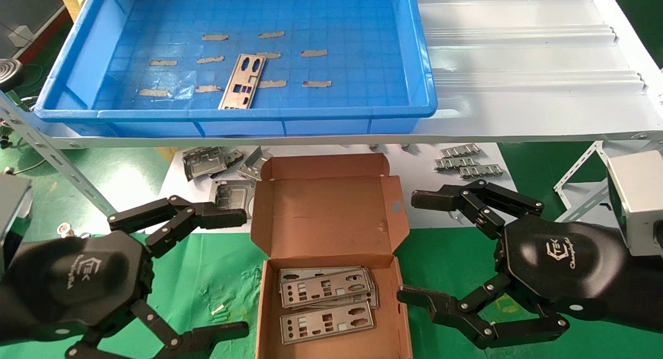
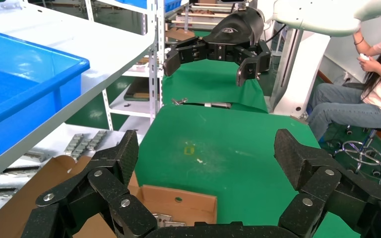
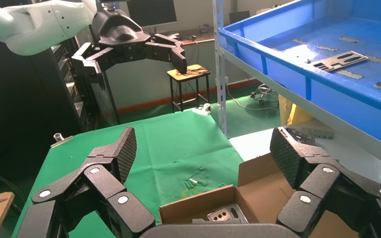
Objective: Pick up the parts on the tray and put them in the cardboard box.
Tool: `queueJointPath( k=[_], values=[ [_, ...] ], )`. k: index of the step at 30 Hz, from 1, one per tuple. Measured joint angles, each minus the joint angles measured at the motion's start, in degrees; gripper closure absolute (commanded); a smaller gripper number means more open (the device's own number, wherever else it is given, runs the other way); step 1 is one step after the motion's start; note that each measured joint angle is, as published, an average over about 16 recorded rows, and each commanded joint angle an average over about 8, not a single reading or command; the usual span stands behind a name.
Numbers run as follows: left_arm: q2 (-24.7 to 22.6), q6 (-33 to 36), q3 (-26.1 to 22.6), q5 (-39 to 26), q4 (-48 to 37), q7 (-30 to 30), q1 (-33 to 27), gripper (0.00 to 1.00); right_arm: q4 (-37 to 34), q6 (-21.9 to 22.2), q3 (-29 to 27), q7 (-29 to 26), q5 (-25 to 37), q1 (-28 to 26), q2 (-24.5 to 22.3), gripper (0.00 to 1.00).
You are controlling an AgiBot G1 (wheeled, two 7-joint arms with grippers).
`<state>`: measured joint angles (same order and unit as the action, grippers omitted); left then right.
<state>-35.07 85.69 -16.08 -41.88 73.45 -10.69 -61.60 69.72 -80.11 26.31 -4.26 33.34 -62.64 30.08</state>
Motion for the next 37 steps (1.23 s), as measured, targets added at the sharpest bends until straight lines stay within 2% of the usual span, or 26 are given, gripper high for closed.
queueJointPath(
  k=[37],
  values=[
    [0.00,0.00,0.00,0.00,0.00,0.00,0.00,0.00,0.00,0.00,0.00,0.00,0.00,0.00,0.00,0.00]
  ],
)
